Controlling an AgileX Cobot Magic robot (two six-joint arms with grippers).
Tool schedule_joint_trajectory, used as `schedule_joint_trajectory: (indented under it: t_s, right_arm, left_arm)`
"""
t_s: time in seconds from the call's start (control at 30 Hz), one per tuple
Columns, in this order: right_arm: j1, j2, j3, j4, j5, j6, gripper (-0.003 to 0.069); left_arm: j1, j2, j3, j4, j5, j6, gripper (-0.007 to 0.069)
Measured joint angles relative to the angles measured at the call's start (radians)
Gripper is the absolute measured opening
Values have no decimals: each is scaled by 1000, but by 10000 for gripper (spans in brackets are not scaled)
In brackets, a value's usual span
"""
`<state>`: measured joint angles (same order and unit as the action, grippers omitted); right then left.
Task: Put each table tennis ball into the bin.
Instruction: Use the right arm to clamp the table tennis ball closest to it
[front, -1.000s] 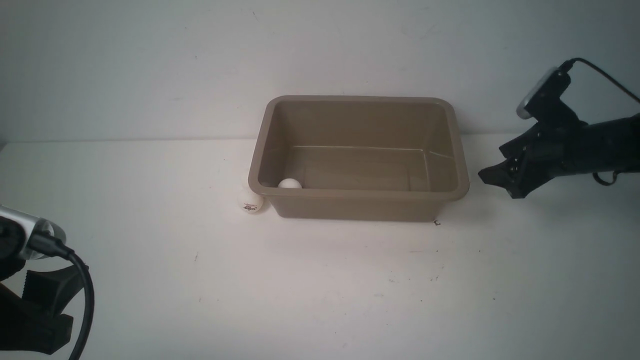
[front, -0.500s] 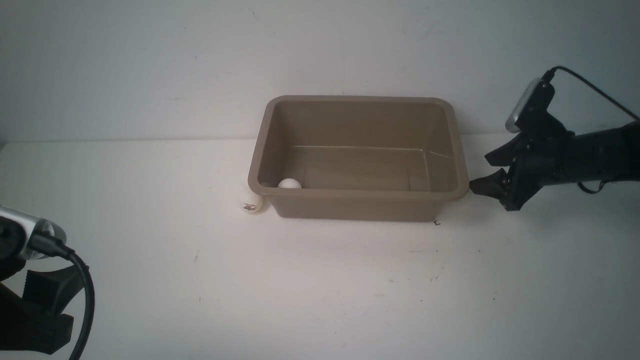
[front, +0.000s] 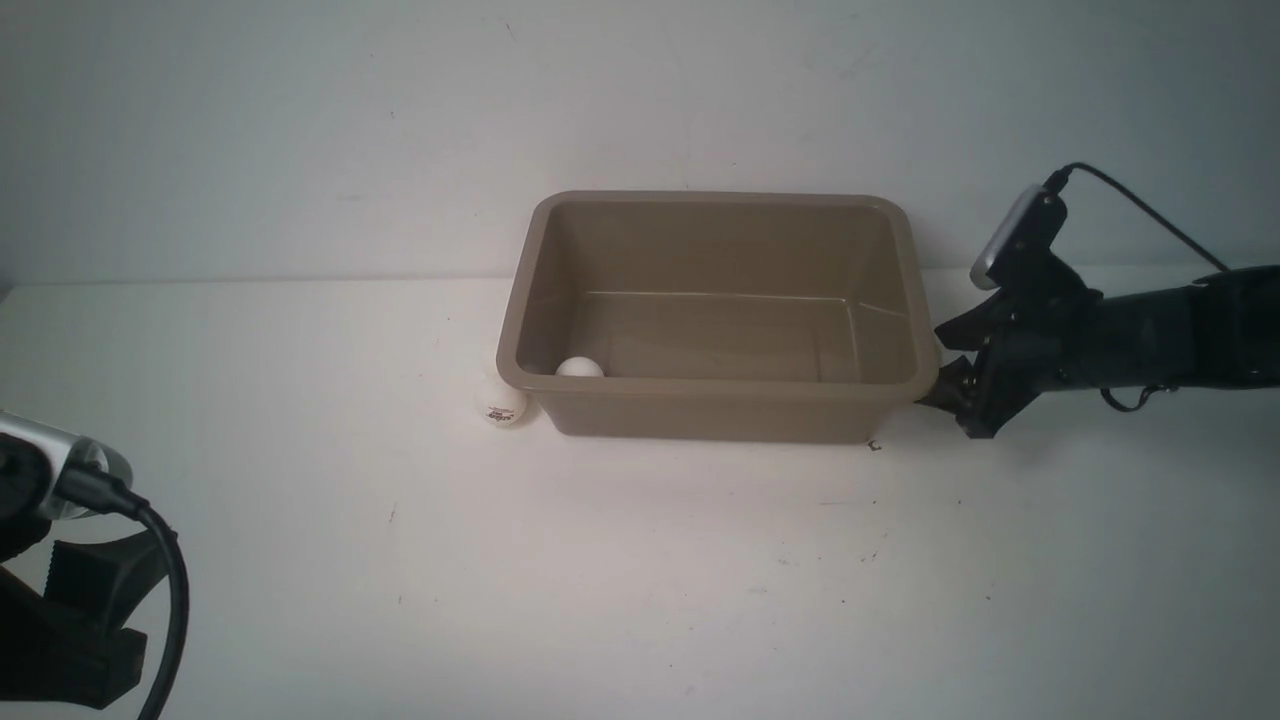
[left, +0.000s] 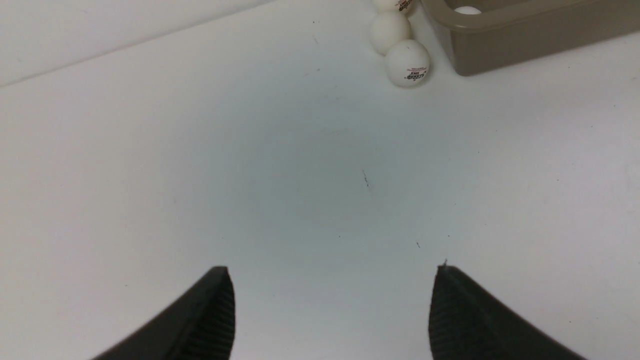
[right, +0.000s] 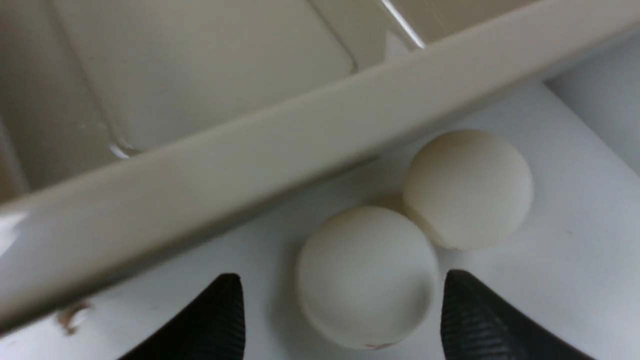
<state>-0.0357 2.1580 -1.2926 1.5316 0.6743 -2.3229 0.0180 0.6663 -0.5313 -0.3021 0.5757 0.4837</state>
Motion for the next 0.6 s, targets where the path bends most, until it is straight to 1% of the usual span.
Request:
schedule_joint_trajectory:
  t_s: [0.2, 0.6]
  right_arm:
    - [0, 4, -1, 123, -16, -49, 480]
    - [0, 14, -4, 159, 10, -16, 480]
  left_arm:
    - [0, 0, 0, 0, 0, 0, 468]
    - [0, 0, 0, 0, 0, 0, 468]
